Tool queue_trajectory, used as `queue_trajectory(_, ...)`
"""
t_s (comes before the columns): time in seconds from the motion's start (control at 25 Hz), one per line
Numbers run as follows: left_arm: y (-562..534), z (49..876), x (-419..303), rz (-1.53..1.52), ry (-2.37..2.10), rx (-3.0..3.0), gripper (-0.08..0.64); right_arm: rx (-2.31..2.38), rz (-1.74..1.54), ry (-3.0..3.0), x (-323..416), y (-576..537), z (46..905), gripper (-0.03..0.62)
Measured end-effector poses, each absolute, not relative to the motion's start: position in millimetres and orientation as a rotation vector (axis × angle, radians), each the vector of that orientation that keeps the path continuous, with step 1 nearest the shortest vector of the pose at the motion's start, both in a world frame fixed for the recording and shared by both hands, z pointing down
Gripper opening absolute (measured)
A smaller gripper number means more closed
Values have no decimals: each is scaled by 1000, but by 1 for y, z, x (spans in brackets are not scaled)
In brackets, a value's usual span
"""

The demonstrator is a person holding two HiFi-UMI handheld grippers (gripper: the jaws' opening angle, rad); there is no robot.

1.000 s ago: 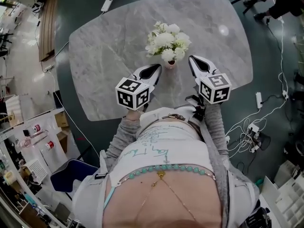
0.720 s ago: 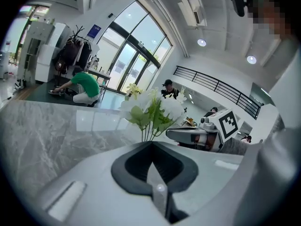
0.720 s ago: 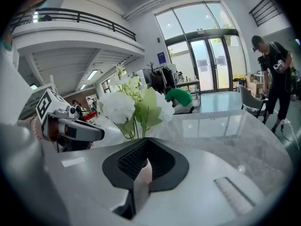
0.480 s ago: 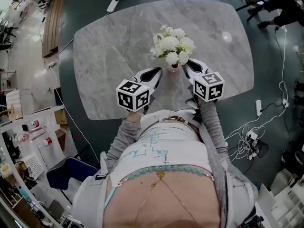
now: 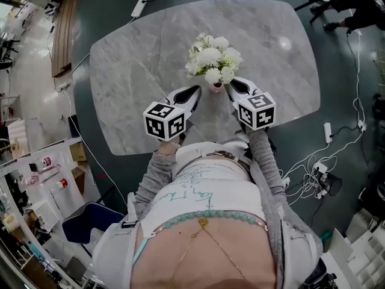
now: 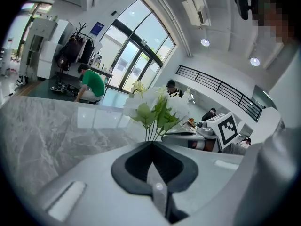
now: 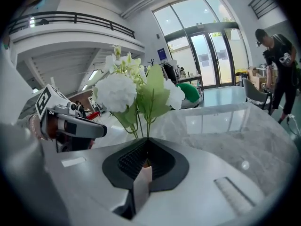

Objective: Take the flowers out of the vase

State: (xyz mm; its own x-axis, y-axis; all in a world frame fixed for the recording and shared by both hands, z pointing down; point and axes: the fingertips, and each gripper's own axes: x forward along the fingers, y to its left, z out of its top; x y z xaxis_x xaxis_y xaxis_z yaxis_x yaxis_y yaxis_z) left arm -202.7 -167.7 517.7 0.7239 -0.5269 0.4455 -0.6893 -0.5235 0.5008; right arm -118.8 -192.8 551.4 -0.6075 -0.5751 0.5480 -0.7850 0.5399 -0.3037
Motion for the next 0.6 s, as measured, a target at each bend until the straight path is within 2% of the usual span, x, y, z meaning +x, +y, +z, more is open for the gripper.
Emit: queue_trajectory(0.6, -165, 521, -191, 327, -884, 2250, 0, 1088, 726, -2390, -126, -185, 563, 28)
